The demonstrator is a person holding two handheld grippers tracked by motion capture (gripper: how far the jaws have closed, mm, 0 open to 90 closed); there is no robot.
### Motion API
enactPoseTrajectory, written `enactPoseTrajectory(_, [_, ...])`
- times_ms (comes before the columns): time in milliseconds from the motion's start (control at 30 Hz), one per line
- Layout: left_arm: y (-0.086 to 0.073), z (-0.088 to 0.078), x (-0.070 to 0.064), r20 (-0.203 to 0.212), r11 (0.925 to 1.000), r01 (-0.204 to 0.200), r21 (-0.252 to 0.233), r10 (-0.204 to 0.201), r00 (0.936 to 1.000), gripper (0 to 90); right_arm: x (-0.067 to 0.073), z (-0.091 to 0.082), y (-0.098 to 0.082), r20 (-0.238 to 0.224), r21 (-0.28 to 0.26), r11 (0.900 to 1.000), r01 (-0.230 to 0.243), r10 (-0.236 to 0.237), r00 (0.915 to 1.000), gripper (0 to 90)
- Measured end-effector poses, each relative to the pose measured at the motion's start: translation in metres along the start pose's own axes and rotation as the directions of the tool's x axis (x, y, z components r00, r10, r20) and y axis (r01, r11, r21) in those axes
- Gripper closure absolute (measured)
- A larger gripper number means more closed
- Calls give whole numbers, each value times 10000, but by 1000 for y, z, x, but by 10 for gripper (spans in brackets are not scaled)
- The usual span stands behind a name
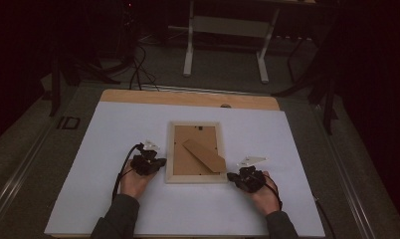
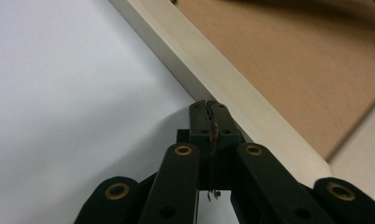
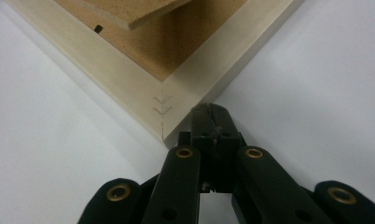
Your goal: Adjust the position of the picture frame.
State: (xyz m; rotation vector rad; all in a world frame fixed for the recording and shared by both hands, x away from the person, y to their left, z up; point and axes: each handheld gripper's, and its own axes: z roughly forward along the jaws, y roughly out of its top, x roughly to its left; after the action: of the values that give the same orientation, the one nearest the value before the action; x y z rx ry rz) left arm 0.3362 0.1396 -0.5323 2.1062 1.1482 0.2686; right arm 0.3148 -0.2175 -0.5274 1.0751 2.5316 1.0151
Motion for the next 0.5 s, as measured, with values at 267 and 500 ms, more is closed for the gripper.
enactPoseTrajectory(267, [-11,-7,-2,209,9999,77,-129,-74,9998,900,5,-1,0,-193,108,9995,302,-299,9994,897])
enactPoseTrajectory(500, [-8,-5,4,306,9993,338,-184,-332,9990,900,10,-1,0,-274,183,9985,507,-502,9984,897])
